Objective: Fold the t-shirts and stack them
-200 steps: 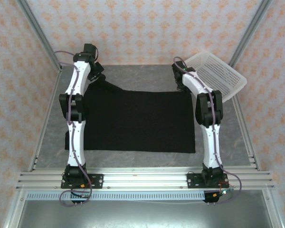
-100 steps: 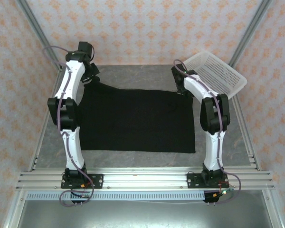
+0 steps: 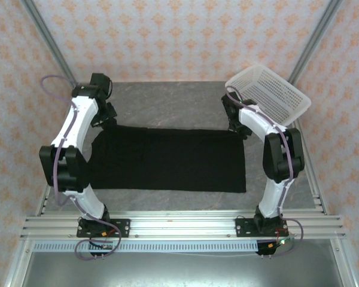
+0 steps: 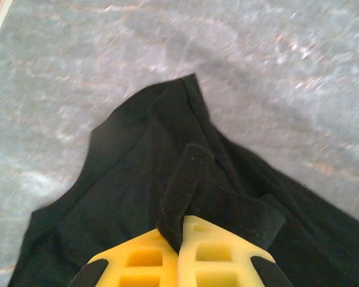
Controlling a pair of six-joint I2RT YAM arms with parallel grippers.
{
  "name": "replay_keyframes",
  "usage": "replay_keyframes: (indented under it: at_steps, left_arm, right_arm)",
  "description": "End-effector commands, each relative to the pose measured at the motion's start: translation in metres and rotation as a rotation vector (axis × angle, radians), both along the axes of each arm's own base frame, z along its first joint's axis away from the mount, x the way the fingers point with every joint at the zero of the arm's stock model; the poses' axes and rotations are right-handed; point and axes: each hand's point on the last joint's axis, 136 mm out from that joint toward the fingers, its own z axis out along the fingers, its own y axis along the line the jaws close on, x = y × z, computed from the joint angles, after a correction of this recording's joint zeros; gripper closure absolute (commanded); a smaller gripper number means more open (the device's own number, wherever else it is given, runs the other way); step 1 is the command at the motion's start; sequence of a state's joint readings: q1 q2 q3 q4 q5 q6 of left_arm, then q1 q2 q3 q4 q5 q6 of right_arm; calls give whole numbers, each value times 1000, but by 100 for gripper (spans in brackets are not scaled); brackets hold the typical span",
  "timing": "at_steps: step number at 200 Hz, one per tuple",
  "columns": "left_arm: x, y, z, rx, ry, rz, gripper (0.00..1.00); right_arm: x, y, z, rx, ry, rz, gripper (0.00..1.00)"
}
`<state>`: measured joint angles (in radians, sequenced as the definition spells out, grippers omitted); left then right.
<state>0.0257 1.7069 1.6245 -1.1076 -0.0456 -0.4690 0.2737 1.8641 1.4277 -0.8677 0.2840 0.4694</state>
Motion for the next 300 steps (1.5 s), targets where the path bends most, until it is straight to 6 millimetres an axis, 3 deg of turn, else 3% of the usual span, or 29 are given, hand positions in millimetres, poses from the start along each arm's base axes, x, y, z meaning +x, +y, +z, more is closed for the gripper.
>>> replay_keyframes:
  at_steps: [1,48,110,154,199,243,300]
  left_arm:
    - [-25,9,2,76,24,-12,100]
    - [-73,12,-11,91,95,14,100]
    - [-120,11,-27,107,192,24,100]
    - [-148,-9,-48,74,309,-27,100]
    - [-183,-2,-50,176,374,2,100]
    - [-202,-11,-65,130,404,-1,100]
    - [-199,-15,-61,145,384,6,100]
  right_arm:
    - [-14,2,6,9,-19,0,100]
    - [-36,13,-2,14,11,37,100]
    - [-61,4,-9,-27,45,43,100]
    - [-65,1,-16,-48,54,55,100]
    - [-72,2,-22,-64,75,66,100]
    - [-75,2,-29,-78,97,73,100]
    - [-78,1,-28,-85,107,78,100]
